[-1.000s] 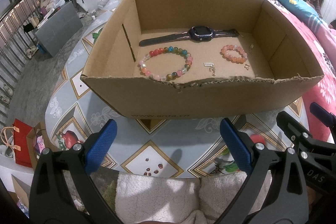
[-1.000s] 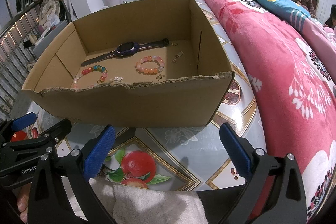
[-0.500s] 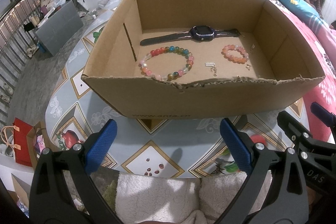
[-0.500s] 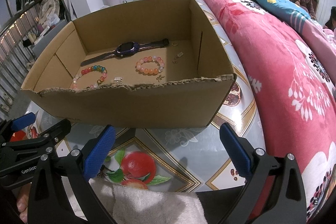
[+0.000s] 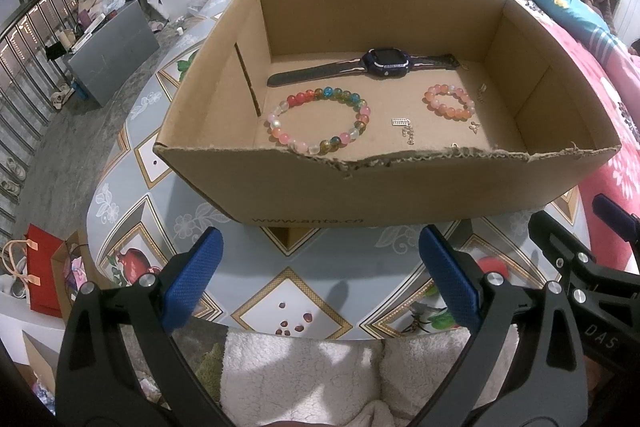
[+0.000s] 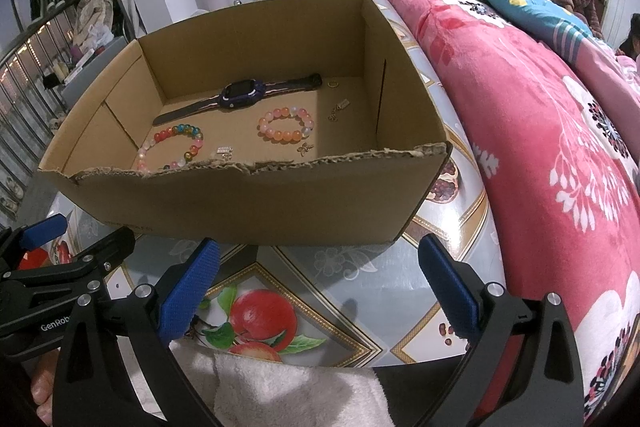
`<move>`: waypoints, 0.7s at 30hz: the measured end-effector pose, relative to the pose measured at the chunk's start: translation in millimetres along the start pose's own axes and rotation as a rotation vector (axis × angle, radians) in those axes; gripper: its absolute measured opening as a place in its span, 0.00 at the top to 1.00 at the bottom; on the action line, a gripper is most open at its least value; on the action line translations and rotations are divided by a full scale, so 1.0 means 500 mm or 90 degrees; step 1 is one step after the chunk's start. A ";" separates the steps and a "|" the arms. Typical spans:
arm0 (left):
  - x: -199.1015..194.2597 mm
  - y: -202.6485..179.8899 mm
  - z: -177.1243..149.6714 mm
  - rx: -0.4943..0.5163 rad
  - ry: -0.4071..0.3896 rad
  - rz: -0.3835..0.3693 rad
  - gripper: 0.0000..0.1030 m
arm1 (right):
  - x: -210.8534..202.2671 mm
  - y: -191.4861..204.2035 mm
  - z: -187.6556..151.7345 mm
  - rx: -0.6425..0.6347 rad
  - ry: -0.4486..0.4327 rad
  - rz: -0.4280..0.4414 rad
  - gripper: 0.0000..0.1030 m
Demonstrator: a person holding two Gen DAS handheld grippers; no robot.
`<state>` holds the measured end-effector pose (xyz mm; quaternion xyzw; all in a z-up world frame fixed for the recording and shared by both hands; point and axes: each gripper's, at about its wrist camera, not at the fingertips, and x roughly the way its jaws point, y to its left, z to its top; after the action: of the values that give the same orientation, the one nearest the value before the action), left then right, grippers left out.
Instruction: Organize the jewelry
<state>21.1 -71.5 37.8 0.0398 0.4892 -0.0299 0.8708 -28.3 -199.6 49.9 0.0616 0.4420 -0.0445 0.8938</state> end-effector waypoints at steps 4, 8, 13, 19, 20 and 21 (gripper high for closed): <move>0.000 0.000 -0.001 0.000 0.000 0.000 0.08 | 0.000 0.001 0.002 0.000 0.001 0.000 0.06; 0.001 0.000 0.001 0.000 0.001 0.000 0.08 | 0.000 0.002 0.002 0.000 0.001 0.000 0.06; 0.000 -0.001 0.000 0.000 0.000 0.000 0.08 | 0.000 0.001 0.002 0.000 0.001 0.000 0.06; 0.001 0.001 0.003 0.001 0.001 0.000 0.08 | 0.001 0.001 0.001 0.000 0.001 0.000 0.06; 0.001 0.001 0.002 0.000 0.001 0.000 0.08 | 0.001 0.000 0.001 0.000 0.001 0.000 0.06; 0.001 0.001 0.001 0.001 0.001 0.000 0.08 | 0.001 0.001 0.002 0.000 0.001 0.000 0.06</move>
<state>21.6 -70.8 37.7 0.0403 0.4899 -0.0298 0.8703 -27.4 -199.3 50.0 0.0617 0.4429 -0.0447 0.8933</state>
